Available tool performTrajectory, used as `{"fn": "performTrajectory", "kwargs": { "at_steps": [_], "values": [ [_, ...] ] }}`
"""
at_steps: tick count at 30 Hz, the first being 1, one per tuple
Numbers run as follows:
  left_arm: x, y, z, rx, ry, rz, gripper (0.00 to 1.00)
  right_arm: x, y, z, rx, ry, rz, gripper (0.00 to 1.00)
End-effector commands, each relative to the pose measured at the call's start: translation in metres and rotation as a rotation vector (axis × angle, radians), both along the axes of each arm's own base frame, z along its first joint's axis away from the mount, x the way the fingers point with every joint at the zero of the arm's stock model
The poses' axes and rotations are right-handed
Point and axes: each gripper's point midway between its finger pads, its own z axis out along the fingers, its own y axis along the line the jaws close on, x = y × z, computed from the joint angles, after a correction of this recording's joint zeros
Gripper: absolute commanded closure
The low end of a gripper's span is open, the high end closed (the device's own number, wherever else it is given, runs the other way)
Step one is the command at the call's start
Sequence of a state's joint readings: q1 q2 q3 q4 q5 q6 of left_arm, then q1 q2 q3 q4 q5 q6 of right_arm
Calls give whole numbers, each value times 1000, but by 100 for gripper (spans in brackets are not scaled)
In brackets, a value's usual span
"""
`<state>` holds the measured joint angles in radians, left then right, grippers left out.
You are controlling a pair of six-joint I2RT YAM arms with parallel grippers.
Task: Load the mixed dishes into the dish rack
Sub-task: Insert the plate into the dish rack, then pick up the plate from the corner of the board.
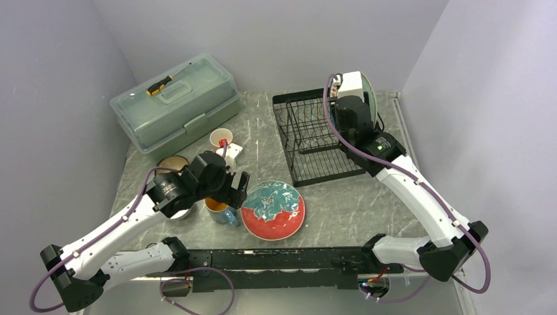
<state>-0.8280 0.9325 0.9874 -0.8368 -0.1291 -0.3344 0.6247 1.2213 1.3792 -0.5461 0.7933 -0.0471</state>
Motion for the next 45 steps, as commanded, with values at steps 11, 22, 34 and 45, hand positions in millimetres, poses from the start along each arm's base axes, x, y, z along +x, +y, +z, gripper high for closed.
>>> {"fn": "performTrajectory", "kwargs": {
  "at_steps": [11,22,34,45],
  "values": [
    [2,1,4,-8,-19,10,1,-17,0,47,93,-101,22,48],
    [2,1,4,-7,-20,12,1,-32,8,66,188,-133,85,47],
    [2,0,3,-6,-15,6,1,-53,39,67,333,-72,267,47],
    [2,-1,2,-3,-7,7,1,-91,81,44,504,61,472,47]
  ]
}}
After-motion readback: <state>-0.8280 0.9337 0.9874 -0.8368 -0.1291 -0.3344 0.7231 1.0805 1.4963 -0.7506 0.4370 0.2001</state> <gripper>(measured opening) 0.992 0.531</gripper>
